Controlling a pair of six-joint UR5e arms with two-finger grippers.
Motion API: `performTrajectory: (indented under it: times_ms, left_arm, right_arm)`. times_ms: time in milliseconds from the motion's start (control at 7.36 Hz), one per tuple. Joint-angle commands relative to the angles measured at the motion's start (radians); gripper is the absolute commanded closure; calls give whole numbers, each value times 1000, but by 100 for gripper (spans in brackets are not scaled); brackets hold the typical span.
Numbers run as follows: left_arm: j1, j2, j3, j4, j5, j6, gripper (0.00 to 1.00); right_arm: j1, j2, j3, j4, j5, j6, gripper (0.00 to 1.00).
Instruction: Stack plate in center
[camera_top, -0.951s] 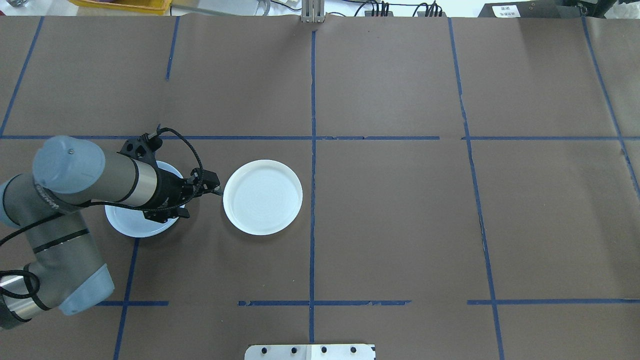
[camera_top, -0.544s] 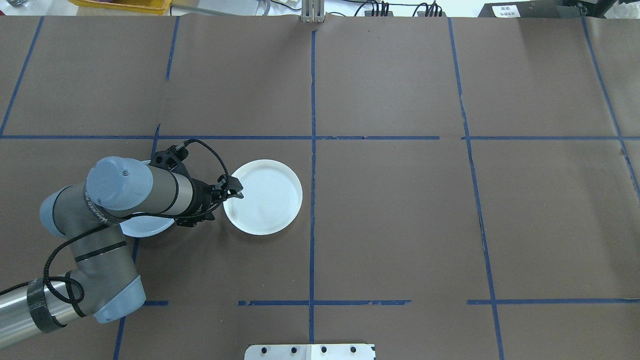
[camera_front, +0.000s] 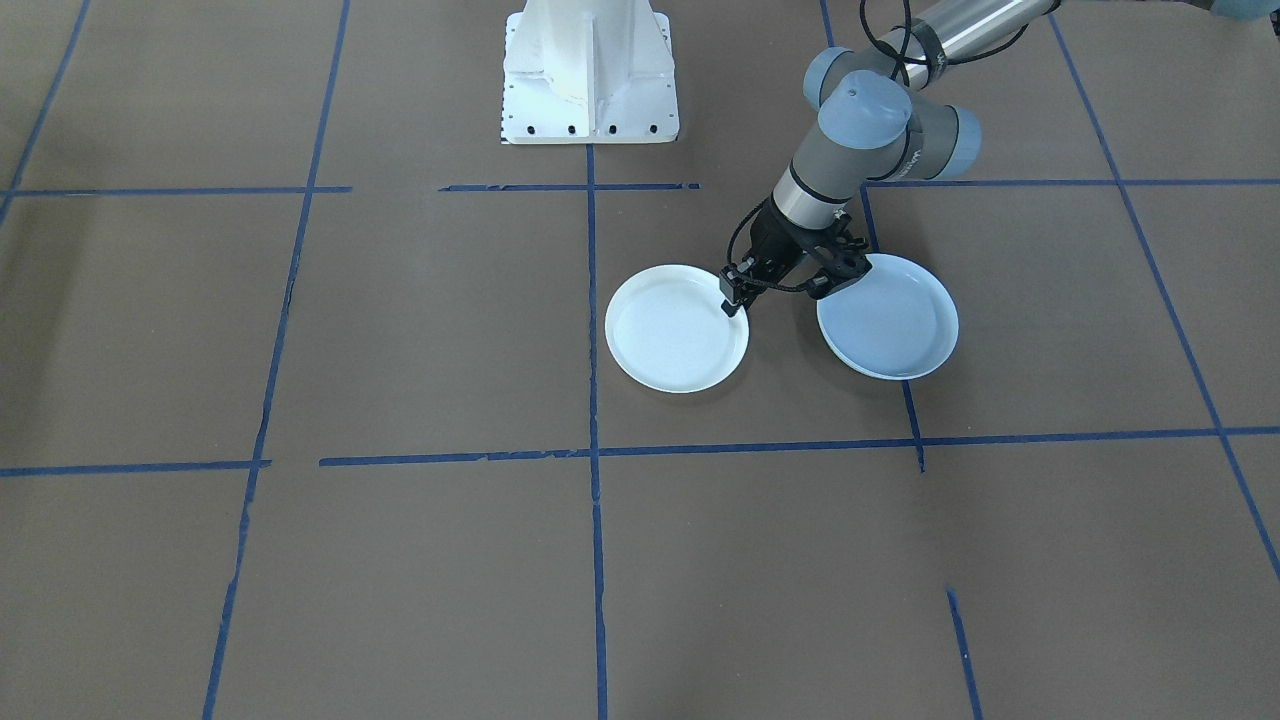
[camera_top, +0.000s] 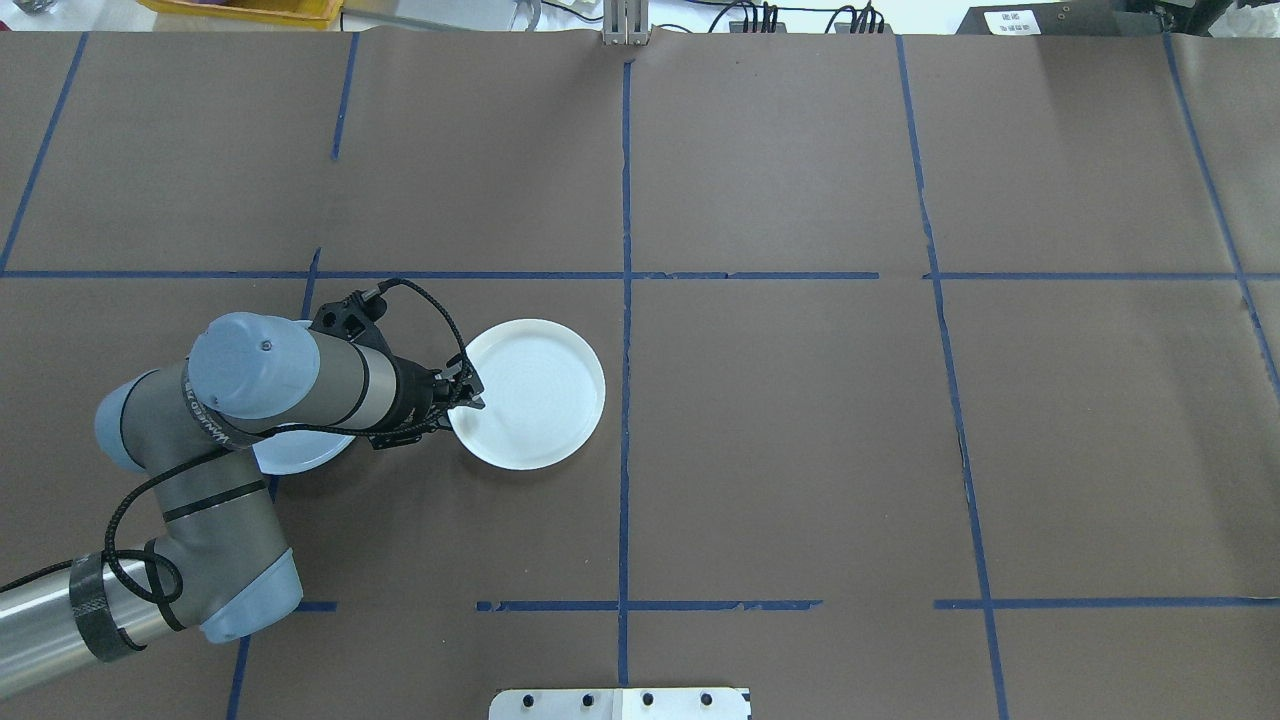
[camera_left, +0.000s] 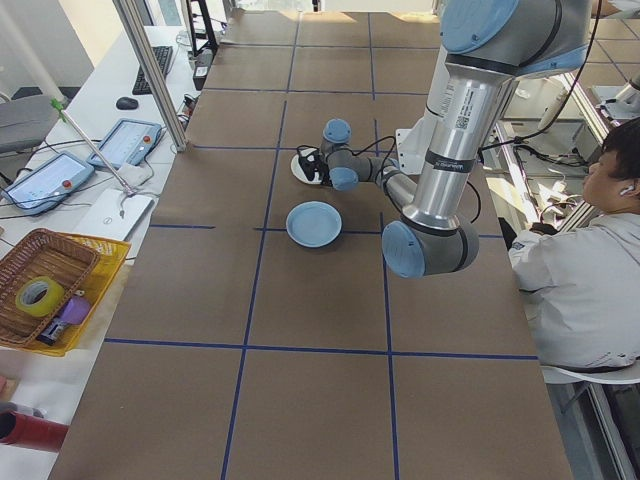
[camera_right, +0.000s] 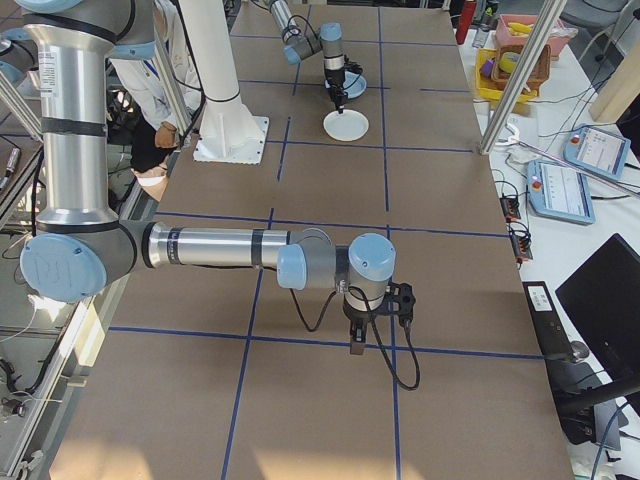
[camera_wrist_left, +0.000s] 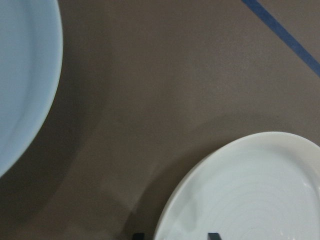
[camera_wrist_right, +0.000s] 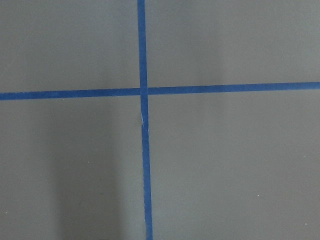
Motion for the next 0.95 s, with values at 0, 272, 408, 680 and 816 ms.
performTrajectory:
  times_ms: [0, 272, 408, 680, 816]
  left_arm:
    - [0, 2, 1, 0, 0, 3, 90]
    - [-1, 8, -13, -3, -26, 4, 100]
    - [-23, 13, -36, -3, -90, 9, 100]
    - [-113, 90, -137, -8, -132, 177, 100]
    - [-179, 167, -187, -11, -216, 282, 100]
  right_arm:
    - [0, 0, 0, 0, 0, 0, 0]
    - [0, 0, 0, 0, 0, 0, 0]
    - [0, 0, 0, 0, 0, 0, 0]
    - [0, 0, 0, 0, -1, 0, 0]
    - [0, 0, 0, 0, -1, -1, 0]
